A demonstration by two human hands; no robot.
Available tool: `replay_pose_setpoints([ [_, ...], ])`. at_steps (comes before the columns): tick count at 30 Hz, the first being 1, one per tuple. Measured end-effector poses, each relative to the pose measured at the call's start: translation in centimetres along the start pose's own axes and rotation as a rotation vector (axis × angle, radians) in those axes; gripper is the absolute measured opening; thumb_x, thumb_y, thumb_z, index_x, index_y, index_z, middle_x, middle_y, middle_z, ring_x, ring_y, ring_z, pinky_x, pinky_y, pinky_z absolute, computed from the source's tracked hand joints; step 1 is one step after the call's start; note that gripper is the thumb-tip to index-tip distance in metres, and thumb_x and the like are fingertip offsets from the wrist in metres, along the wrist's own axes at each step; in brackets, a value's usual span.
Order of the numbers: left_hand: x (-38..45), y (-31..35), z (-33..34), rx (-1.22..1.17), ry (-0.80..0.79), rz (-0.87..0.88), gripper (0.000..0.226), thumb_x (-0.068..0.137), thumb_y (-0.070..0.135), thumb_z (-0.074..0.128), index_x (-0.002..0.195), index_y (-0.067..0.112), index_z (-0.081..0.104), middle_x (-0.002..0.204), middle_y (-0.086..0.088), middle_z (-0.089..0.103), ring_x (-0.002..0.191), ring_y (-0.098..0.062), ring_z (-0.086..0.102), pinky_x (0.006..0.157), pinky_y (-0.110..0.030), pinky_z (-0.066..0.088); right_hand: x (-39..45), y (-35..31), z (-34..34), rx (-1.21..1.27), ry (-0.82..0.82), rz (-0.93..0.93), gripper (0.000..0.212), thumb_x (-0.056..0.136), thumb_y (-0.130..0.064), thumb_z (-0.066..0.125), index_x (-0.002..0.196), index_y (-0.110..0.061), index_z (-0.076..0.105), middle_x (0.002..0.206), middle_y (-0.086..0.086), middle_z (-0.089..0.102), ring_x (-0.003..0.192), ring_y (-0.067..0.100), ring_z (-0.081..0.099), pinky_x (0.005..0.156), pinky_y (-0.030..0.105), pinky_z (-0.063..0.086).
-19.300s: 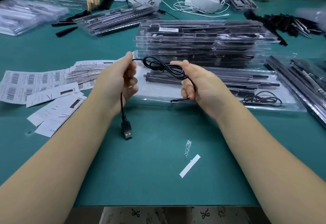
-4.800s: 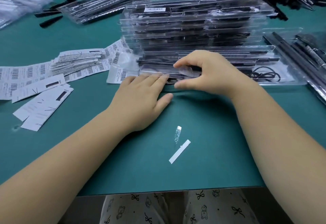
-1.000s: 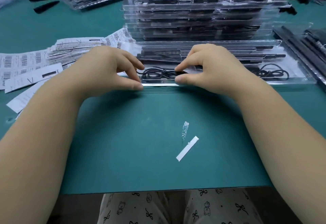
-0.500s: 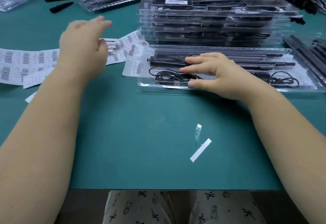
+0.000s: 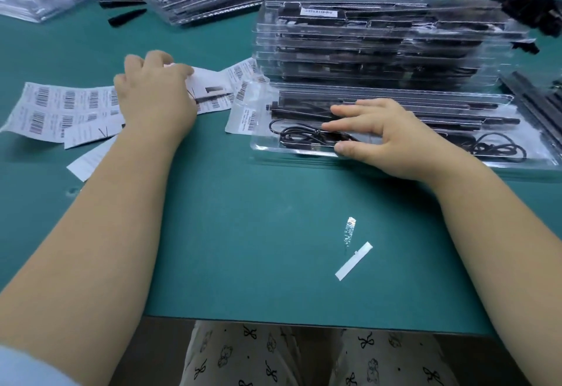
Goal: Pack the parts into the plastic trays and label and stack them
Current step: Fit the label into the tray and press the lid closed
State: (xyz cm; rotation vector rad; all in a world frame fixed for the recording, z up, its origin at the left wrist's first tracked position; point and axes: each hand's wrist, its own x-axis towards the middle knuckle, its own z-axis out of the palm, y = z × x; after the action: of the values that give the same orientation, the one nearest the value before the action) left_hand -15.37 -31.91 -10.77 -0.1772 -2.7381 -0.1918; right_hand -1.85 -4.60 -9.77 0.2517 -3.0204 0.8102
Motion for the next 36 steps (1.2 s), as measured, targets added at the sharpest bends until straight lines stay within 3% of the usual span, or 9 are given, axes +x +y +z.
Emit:
replay_pose_setpoints([
  [2,0.0,0.1,-0.1,0.023,-0.009,0.001,0.030,0.092,0.014,0.052,0.118,0.023,0.064,0.122,-0.014,0.058,0.114,-0.037,0.042,0.090,-0.042,0.031,-0.1,-0.1,0.0,0.003,0.004,-0.002,0.030,0.079,-0.057,0.056,0.104,-0.066,0.043,0.131,-0.037,0.034,0.136,0.003,0.019,0.115,0.048,0.014],
  [6,-0.3,0.9,-0.6,-0.007,0.099,0.013,0.028,0.096,0.017,0.045,0.104,0.018,0.071,0.098,-0.017,0.066,0.101,-0.038,0.047,0.087,-0.042,0.030,-0.2,-0.4,-0.2,-0.033,-0.014,-0.003,0.055,0.054,-0.078,0.049,0.108,-0.067,0.042,0.131,-0.039,0.031,0.137,0.003,0.020,0.114,0.047,0.017],
  [11,-1.2,1.7,-2.6,-0.264,0.254,0.132,0.028,0.090,0.018,0.049,0.106,0.016,0.072,0.097,-0.011,0.071,0.099,-0.037,0.054,0.085,-0.038,0.038,0.0,-0.5,-0.4,-0.090,-0.015,0.002,0.045,0.085,-0.055,0.052,0.129,-0.051,0.047,0.142,-0.029,0.034,0.143,0.007,0.018,0.117,0.041,0.015],
  [16,-4.5,4.3,-5.2,-0.645,0.221,0.410,0.013,0.074,0.013,0.063,0.081,0.013,0.073,0.071,0.006,0.063,0.063,-0.008,0.052,0.068,-0.020,0.044,0.3,-0.7,-0.1,-0.212,-0.023,-0.004,0.040,0.097,-0.042,0.041,0.137,-0.040,0.044,0.147,-0.018,0.036,0.144,0.016,0.020,0.115,0.035,0.017],
  [21,-6.4,6.5,-5.7,-0.474,0.020,0.811,0.006,0.071,0.012,0.065,0.071,0.014,0.071,0.070,0.001,0.066,0.064,-0.021,0.058,0.061,-0.029,0.048,0.4,-0.3,-0.1,-0.174,0.036,-0.030,0.035,0.097,-0.032,0.045,0.131,-0.039,0.052,0.137,-0.010,0.052,0.141,0.016,0.028,0.111,0.033,0.026],
  [25,-5.9,6.2,-5.0,-0.408,-0.182,0.704,0.011,0.073,0.015,0.068,0.073,0.023,0.063,0.103,0.006,0.071,0.095,-0.017,0.062,0.080,-0.030,0.045,0.0,0.1,-0.1,-0.160,0.081,-0.064,0.041,0.086,-0.042,0.062,0.126,-0.041,0.057,0.134,-0.018,0.053,0.137,0.007,0.032,0.106,0.024,0.026],
  [28,-5.0,5.0,-4.5,-0.455,-0.311,0.529,0.013,0.078,0.023,0.058,0.073,0.031,0.048,0.109,0.016,0.065,0.085,0.001,0.057,0.070,-0.021,0.036,0.0,0.4,-0.1,-0.056,0.109,-0.083,0.039,0.085,-0.043,0.063,0.123,-0.036,0.061,0.129,-0.018,0.055,0.126,-0.001,0.035,0.093,0.007,0.021],
  [32,-4.5,4.7,-3.7,-0.483,-0.333,0.462,0.016,0.083,0.029,0.066,0.098,0.034,0.061,0.093,0.023,0.061,0.087,-0.010,0.052,0.068,-0.016,0.035,0.2,0.5,0.2,-0.086,0.108,-0.075,0.037,0.086,-0.043,0.061,0.123,-0.037,0.061,0.121,-0.025,0.051,0.128,0.006,0.033,0.103,0.023,0.023],
  [36,-4.5,5.1,-3.4,-0.436,-0.321,0.523,0.036,0.077,0.042,0.071,0.110,0.027,0.071,0.103,0.013,0.065,0.094,-0.011,0.052,0.080,-0.024,0.037,0.1,0.5,0.2,-0.030,0.120,-0.055,0.037,0.083,-0.046,0.063,0.119,-0.038,0.063,0.126,-0.021,0.046,0.128,0.006,0.036,0.109,0.032,0.028],
])
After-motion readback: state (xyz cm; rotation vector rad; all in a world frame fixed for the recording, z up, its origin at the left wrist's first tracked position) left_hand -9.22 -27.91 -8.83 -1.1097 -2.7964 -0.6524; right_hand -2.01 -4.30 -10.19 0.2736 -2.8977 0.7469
